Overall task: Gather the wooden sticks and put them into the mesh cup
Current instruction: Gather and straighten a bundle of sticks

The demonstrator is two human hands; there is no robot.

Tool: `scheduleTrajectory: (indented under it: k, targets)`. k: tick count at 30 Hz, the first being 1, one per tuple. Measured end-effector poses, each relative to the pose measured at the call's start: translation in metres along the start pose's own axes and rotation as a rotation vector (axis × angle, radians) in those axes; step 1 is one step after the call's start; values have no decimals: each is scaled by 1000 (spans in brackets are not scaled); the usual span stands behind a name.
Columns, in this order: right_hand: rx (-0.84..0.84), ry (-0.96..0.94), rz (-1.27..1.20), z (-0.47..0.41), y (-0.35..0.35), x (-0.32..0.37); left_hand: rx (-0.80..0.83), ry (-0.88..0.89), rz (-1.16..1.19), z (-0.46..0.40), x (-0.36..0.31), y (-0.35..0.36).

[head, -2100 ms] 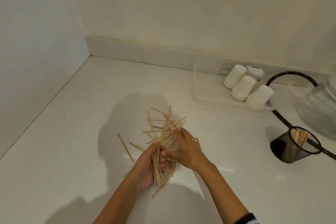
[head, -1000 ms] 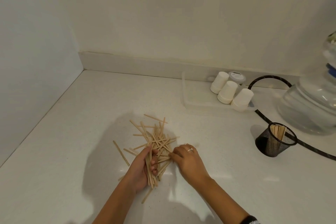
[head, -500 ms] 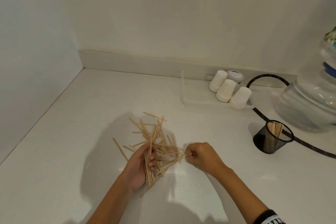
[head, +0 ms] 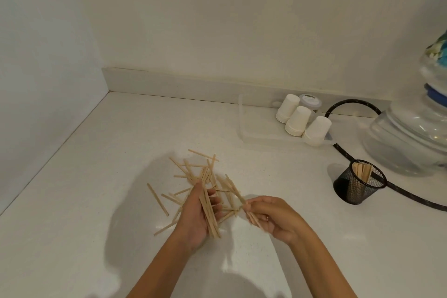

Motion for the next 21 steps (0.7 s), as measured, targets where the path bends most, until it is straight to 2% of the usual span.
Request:
scheduleTrajectory:
  k: [2, 4, 8, 11, 16, 21]
  targets:
    - [0, 3, -46, 4, 14, -4, 67, 4, -16, 3, 5, 11]
    - [-72, -53, 7, 8, 27, -8, 120, 9, -11, 5, 10, 21]
    - [-337, -220, 214, 16, 46, -13, 42, 49, 189, 3, 14, 30]
    - [-448, -315, 307, 22, 58, -14, -20, 62, 303, 0, 13, 28]
    - [-447, -437, 458, 26, 73, -15, -96, 77, 263, -4, 11, 27]
    - [-506, -517, 519, 33, 81, -17, -115, 187, 175, -4, 0, 26]
Point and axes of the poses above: each hand's wrist, its own z-axis away from the middle knuckle, its own y-axis out of the palm, x = y × z, the point moved 3 cm from there along -z, towards the middle knuckle, and after that the axes turned 4 degrees about y, right-handed, at the moved point
